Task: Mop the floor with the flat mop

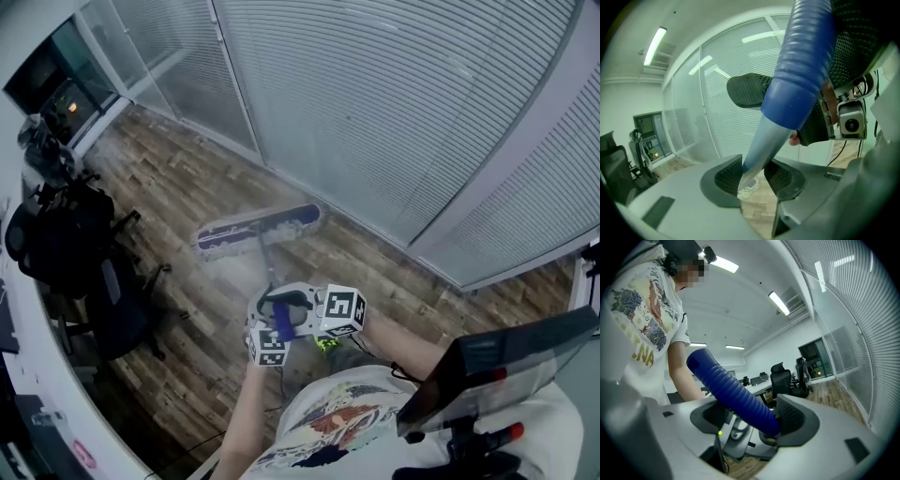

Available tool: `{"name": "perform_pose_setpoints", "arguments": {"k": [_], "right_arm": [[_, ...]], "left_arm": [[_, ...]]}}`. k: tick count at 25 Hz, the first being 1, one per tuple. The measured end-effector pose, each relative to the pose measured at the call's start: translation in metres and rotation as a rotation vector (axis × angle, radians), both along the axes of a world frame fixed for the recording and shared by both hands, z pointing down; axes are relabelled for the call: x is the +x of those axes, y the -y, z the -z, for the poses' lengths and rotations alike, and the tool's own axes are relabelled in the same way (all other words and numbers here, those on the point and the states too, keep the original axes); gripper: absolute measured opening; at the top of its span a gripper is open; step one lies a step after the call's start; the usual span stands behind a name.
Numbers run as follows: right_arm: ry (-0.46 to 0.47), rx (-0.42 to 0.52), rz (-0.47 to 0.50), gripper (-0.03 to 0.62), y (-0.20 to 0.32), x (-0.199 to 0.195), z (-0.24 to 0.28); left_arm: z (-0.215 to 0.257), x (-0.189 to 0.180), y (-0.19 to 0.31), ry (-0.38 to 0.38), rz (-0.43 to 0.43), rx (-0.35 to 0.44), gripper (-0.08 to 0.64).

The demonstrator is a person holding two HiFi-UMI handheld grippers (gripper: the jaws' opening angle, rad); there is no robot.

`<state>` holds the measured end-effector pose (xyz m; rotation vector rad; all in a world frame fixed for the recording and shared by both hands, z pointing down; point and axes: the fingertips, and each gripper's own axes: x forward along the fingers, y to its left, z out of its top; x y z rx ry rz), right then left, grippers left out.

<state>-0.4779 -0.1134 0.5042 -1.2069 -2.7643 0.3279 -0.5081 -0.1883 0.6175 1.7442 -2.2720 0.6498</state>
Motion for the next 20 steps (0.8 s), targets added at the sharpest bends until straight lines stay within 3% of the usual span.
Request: {"name": "perform_pose_setpoints", "arguments": {"k": [10,14,20], "right_arm": [[-0.010,0.020,-0.028,0.288,-0.142,0.145,-0.007],[-0.022,0.009,-0.059,0.288,-0.185,0.213,-0.004],[-0.033,0.008,-0.038,0.288,-0.220,0.311,0.003]], "left_arm": [[-0.004,0.150,-0.141,-0.040,-0.014,0.033,0.119],[0.005,0.223,-0.182,-0.062,-0.068,0.050,0.143],[0.021,0.319,-0.211,0.074,-0.056,0.081,0.140]]}}
